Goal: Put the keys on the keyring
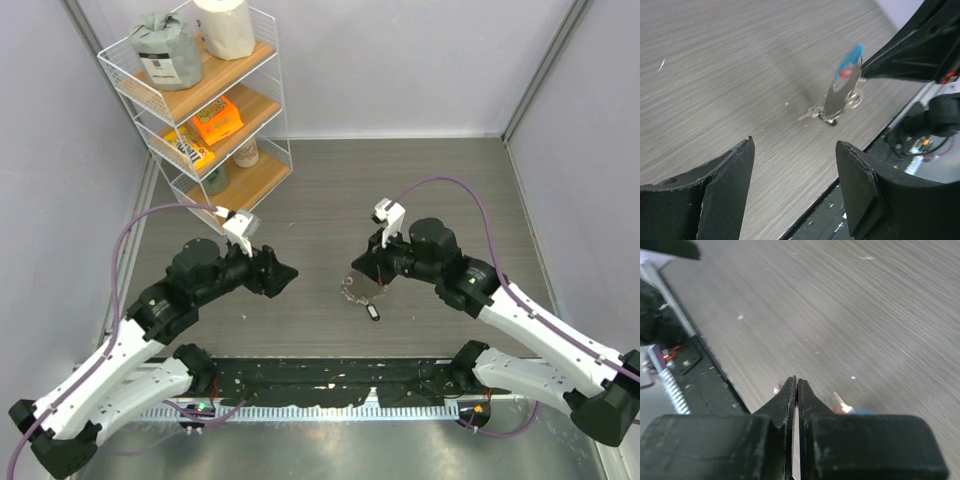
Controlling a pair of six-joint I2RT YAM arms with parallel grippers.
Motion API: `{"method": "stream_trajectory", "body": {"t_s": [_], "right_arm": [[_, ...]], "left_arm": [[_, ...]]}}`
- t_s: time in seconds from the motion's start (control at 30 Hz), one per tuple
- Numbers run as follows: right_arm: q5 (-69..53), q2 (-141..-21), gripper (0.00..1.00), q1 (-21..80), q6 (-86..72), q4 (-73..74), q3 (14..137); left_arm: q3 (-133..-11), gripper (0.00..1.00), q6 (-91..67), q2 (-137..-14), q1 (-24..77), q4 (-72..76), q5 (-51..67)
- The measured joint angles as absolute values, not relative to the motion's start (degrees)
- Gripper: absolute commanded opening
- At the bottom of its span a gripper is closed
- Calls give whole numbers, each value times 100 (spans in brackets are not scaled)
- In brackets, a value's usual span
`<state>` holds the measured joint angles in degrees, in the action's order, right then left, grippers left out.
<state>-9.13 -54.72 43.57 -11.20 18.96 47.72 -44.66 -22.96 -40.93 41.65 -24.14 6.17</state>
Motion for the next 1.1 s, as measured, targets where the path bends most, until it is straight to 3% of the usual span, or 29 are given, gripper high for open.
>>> {"method": "stream_trajectory", "body": {"t_s": [0.47, 0.8, 1.1], "right_arm": [[-3590, -4746, 6, 4775, -690, 1441, 5439], [-4147, -4668, 6, 4928, -1020, 556, 5520], [-3922, -4412, 6, 5290, -1621, -425, 5330]], "left_arm": [[-4703, 75, -2779, -3245, 4189, -1946, 2051], [-4501, 77, -3240, -2934, 4189, -1177, 2733], [-4047, 78, -3865, -2926, 4200, 119, 3140]]}}
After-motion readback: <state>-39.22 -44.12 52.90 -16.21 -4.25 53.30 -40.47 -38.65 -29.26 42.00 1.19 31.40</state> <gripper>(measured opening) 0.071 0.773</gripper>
